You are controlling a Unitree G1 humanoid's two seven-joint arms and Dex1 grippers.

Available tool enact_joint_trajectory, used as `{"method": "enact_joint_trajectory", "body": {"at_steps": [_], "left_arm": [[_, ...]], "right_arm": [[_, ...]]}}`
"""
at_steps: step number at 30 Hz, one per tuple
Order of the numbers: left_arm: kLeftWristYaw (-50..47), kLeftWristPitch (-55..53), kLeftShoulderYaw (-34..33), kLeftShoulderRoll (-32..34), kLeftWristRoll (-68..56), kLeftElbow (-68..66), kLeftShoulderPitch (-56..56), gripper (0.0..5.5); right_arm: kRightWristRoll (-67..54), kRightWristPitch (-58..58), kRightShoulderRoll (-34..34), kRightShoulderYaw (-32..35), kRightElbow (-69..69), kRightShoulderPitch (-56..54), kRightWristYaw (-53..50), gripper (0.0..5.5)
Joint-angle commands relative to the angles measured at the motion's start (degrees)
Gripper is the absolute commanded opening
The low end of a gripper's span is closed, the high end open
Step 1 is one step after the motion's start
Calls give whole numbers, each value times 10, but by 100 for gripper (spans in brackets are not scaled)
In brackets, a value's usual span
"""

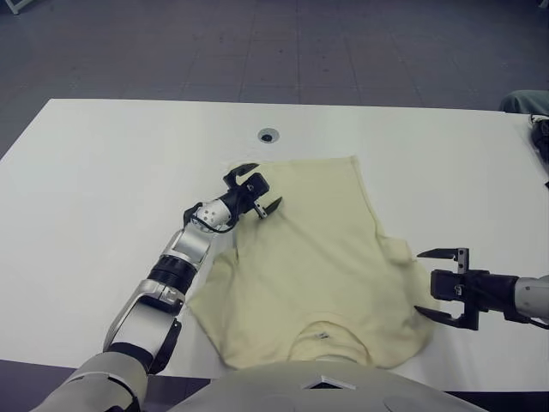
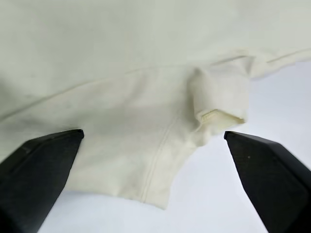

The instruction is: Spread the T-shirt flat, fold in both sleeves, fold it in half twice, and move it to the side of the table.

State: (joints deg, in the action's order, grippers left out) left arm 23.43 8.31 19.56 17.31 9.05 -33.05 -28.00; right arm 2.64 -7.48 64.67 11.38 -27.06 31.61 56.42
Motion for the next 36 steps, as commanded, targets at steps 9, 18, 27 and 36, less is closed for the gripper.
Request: {"method": "enact_joint_trajectory", "body": {"at_steps": [9, 18, 27, 36], "left_arm": [[-3, 41, -23, -16, -5, -14, 12, 540], [36, 70, -54, -38, -54, 63, 22, 540], [32, 38, -74, -37, -57, 158, 30, 540], [97, -43, -179, 98, -126, 440, 231, 540]], "right_arm": [[-24, -61, -10, 4, -18, -25, 35, 538], [-219, -138, -28, 84, -44, -127, 90, 538], [-208, -134, -113, -34, 87, -331, 2, 538], [-76, -6, -355, -194, 426, -546, -134, 538]]}}
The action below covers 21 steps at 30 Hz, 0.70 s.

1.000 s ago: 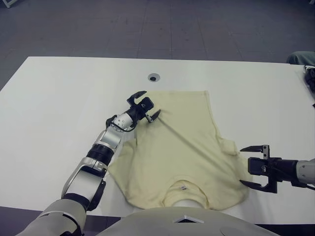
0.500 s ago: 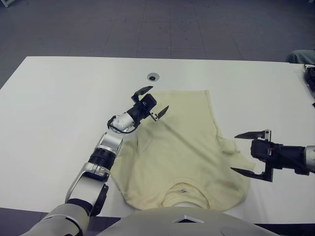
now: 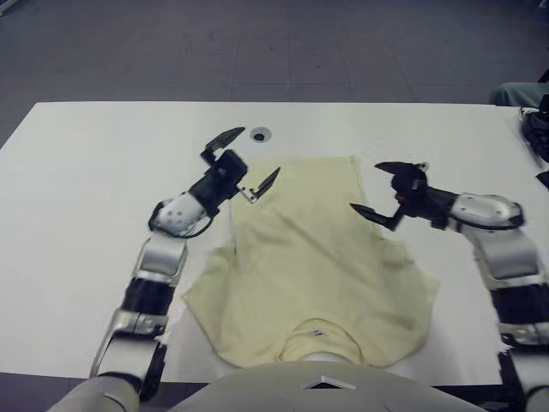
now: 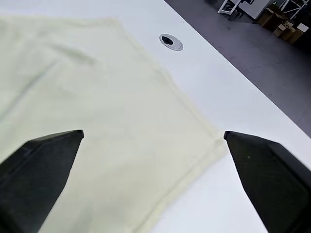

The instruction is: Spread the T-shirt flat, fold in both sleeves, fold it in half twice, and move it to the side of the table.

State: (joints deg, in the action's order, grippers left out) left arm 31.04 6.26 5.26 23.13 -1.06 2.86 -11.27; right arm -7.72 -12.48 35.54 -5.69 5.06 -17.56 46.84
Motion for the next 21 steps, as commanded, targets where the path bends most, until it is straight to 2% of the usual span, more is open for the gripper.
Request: {"method": "enact_joint_trajectory", "body": {"at_steps": [1, 4, 9, 21], "left_arm": [[28, -26, -47, 51, -33, 103, 82, 540], [58, -33, -70, 92, -48, 155, 136, 540], [89, -35, -95, 141, -37, 188, 221, 540], [39, -29, -3, 141, 97, -24, 210, 540]], "right_arm": [[35, 58, -83, -25, 141, -67, -55, 538], [69, 110, -123, -32, 254, -104, -107, 538], [152, 195, -134, -59, 391, -134, -198, 538], [191, 274, -135, -80, 483, -152, -216, 538]]}}
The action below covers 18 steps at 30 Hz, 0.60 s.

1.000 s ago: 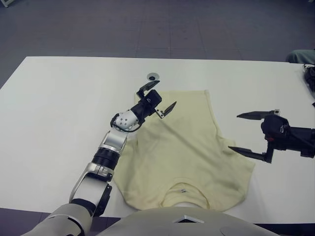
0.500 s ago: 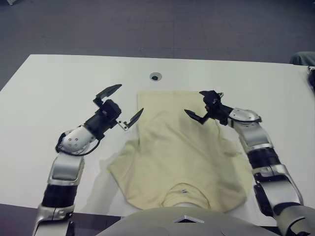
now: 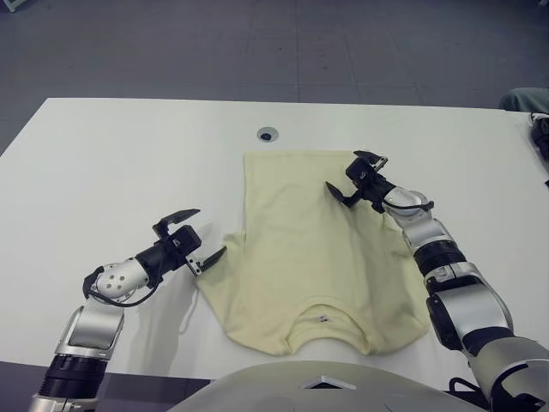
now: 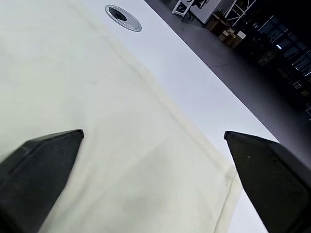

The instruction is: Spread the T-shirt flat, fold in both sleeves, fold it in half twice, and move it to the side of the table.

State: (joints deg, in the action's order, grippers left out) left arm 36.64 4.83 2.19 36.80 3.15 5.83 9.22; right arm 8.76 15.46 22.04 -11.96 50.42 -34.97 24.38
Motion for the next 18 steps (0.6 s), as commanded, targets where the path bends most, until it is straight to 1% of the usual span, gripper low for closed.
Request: {"method": "enact_joint_trajectory", "body": {"at_steps": [1, 6, 12, 18], "left_arm": [[-23, -13, 33, 6, 63, -64, 5, 540], [-28, -3, 39, 21, 63, -69, 15, 540], [-14, -15, 13, 43, 32, 14, 57, 540], [-2, -31, -9, 62, 26, 83, 89, 540]], "right_arm": [[28, -2, 1, -18, 32, 22, 9, 538], [29, 9, 3, -13, 35, 25, 9, 538], [27, 14, 9, -8, 37, 28, 8, 538], [-7, 21, 8, 23, 9, 30, 16, 538]]}}
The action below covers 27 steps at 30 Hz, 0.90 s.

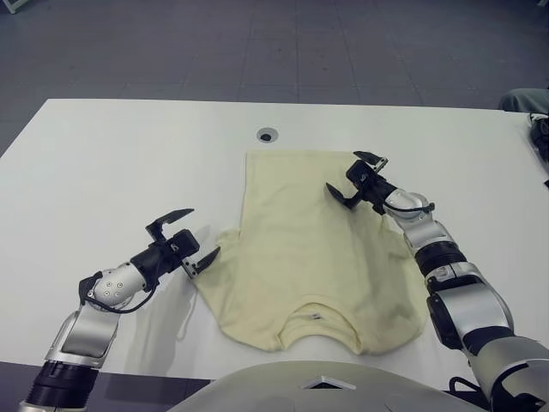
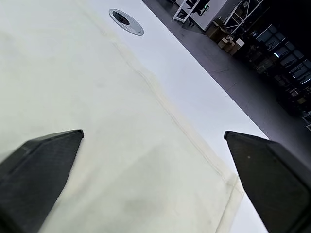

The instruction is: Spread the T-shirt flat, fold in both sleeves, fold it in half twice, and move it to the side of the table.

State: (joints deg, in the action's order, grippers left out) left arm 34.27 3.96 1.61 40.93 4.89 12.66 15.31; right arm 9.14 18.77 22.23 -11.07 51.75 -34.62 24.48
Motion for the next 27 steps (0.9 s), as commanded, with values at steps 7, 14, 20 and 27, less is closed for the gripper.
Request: {"method": "enact_joint_trajectory", "body": {"at_steps": [7, 14, 20, 27], "left_arm": [[-3, -53, -53, 10, -4, 51, -26, 540], [29, -32, -136, 62, -21, 63, -34, 540], [149, 24, -201, 125, -68, 75, 63, 540], [204, 77, -169, 169, 41, 96, 154, 540]], "right_arm": [[-101, -40, -4, 71, -97, 48, 72, 538], [-167, -112, -3, 110, -218, 72, 101, 538], [-178, -173, 24, 138, -331, 103, 82, 538], [-229, -319, 8, 197, -564, 210, 7, 538]]}}
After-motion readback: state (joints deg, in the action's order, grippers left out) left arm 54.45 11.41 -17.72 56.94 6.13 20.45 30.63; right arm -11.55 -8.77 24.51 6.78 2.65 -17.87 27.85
